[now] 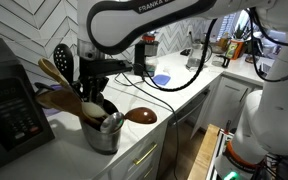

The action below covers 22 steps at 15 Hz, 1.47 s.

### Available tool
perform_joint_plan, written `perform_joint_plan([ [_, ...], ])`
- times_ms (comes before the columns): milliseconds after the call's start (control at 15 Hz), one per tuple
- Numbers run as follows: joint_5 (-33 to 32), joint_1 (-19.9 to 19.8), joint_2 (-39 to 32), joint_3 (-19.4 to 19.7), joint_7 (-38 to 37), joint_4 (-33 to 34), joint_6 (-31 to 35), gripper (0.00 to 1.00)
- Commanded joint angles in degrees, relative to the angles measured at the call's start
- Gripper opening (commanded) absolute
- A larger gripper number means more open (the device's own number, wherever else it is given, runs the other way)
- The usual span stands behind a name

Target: Put the wooden cooking stick upright in the utensils box

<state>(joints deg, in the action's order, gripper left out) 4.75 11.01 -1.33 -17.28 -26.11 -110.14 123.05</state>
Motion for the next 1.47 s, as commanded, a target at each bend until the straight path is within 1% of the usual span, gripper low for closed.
perform_joint_plan([
  [0,0.88,1.5,-3.03,1.42,-2.4,2.75,-2.02,0.34],
  [67,0.64,1.6,-3.36,1.61,-3.09,3.02,-2.55,0.35],
  [133,0.54,1.72,-3.73,1.83,-3.58,3.34,-3.28,0.4],
  [267,0.44,1.95,-4.62,2.17,-4.17,4.38,-5.5,0.37],
  [333,0.45,2.1,-5.32,2.26,-4.16,5.05,-6.23,0.32],
  [400,0.47,2.28,-5.77,2.35,-4.28,5.73,-7.0,0.16],
  [533,0.12,2.6,-6.18,2.61,-4.37,6.41,-8.41,0.01],
  [667,-0.34,2.7,-5.45,3.03,-4.66,6.56,-9.47,0.0],
  [733,-0.61,2.75,-4.28,3.15,-4.75,6.07,-9.73,0.02],
  [867,-2.16,3.07,-1.35,3.28,-5.56,4.63,-9.17,0.03],
  [933,-3.4,3.19,0.21,3.26,-5.69,3.7,-8.4,0.03],
  [1067,-8.28,3.3,4.18,2.99,-4.54,1.25,-6.44,0.03],
  [1200,-12.89,3.1,8.15,2.49,-2.54,-1.34,-5.91,0.03],
  [1400,-15.91,2.81,14.56,1.66,2.29,-7.23,-2.26,0.03],
])
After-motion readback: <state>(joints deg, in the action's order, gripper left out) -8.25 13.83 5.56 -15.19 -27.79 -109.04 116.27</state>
